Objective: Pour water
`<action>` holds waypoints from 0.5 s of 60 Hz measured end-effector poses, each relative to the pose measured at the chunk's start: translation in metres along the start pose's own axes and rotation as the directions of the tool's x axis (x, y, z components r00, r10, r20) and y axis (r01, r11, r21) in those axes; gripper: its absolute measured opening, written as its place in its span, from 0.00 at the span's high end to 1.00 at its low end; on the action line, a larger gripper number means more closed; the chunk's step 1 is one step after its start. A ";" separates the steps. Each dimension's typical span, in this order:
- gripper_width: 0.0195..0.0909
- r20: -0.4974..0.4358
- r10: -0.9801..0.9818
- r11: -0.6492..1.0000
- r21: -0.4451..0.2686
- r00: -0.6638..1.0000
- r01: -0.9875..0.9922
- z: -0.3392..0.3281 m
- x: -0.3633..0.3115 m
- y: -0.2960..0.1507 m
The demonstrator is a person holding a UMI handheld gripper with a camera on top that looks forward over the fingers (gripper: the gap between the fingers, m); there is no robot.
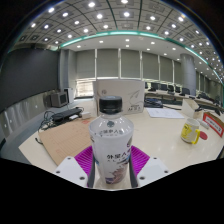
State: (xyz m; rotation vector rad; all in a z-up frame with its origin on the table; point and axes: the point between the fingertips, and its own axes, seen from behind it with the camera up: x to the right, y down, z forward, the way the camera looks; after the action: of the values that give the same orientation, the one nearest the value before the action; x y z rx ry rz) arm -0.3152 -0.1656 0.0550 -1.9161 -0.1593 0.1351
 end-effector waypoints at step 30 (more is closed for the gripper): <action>0.73 0.100 0.311 0.946 0.058 0.945 -0.318 -0.006 0.030 -0.118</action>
State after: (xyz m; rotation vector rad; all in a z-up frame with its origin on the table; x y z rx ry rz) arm -0.2898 -0.1257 0.1669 -1.8511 0.0934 0.4364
